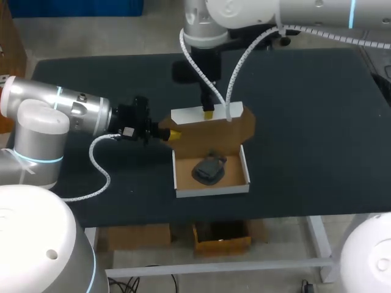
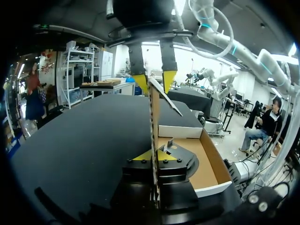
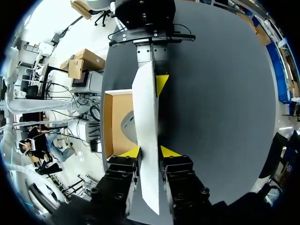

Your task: Assemble the packaging by folding the flat box into shape, placing the metal phone stand inside, and closing the box properly

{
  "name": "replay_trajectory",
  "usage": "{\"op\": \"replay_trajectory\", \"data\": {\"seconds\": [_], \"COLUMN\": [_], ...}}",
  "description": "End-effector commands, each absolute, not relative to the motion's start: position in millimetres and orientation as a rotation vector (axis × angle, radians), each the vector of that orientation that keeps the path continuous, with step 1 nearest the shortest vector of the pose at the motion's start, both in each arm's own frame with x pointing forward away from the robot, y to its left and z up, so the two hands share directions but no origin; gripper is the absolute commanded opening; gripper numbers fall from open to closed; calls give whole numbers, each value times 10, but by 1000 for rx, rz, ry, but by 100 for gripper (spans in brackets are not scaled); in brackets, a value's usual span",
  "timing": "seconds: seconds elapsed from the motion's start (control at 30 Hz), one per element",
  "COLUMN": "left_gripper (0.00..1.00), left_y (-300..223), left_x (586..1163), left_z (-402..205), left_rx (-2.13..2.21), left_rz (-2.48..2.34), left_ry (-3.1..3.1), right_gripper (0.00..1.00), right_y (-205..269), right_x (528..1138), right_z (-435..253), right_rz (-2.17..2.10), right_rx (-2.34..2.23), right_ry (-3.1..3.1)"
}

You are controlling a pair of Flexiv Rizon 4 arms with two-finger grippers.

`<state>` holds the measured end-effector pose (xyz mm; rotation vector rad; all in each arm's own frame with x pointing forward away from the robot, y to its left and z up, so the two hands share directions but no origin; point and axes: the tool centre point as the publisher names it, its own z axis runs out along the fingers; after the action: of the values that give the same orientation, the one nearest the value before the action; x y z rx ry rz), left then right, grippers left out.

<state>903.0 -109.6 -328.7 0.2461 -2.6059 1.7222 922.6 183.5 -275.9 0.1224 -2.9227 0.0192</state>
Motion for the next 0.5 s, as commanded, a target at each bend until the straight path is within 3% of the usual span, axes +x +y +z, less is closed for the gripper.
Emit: {"op": "replay_trajectory", "data": {"seconds": [0.03, 0.1, 0.5], "left_gripper": [0, 0, 0], "left_y": [-1113, -1113, -1113], "left_x": [9015, 9015, 9015], "left_z": [-3327, -3327, -3327], "left_rx": [244, 244, 244], "left_rz": [1727, 1727, 1727], "left_ry": [-2604, -2604, -2604], "right_gripper": [10, 0, 0], "right_y": [1895, 1901, 1921], "right_x": [9277, 9279, 9248], "right_z": [-2779, -2778, -2735], "right_rz": [37, 38, 41], "right_rx": [115, 112, 105], "right_ry": [-2910, -2910, -2930]}}
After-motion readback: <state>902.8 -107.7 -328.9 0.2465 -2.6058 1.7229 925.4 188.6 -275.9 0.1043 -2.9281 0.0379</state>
